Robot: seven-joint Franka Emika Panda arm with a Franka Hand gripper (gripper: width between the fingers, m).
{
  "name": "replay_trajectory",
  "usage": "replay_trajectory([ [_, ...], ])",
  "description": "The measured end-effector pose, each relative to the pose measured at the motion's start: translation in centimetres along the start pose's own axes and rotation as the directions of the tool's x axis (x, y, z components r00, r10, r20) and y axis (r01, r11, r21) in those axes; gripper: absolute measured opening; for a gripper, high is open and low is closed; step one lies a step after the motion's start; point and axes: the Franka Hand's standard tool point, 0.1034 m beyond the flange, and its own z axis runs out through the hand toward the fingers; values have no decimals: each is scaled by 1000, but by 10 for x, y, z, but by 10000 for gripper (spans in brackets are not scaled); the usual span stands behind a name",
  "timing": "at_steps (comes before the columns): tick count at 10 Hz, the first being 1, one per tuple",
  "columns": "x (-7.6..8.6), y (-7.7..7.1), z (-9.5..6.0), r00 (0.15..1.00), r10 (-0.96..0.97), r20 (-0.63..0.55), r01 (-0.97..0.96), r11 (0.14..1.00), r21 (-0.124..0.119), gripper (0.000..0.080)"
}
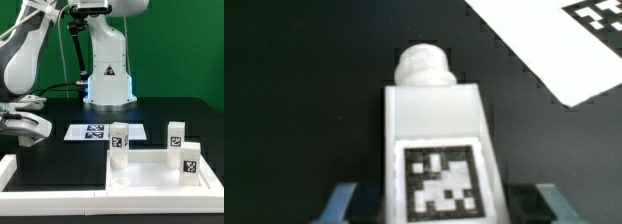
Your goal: Assemble square table
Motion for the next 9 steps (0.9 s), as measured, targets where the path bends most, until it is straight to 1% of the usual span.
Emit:
replay_trajectory([
  [4,0,-1,-2,1000,-2,-3,2,1000,0,290],
  [5,-8,-10,-21,1000,-23,-5,23,1000,-19,290],
  [6,-17,-22,-42,999,-47,-27,47,999,-23,290],
  [7,-29,-37,-68,996,-70,-56,69,997,-19,290],
  [8,-43,-50,-86,996,-70,-54,70,998,-2,291],
  [9,-40,-53,-99,987,-88,-137,86,996,-19,291],
])
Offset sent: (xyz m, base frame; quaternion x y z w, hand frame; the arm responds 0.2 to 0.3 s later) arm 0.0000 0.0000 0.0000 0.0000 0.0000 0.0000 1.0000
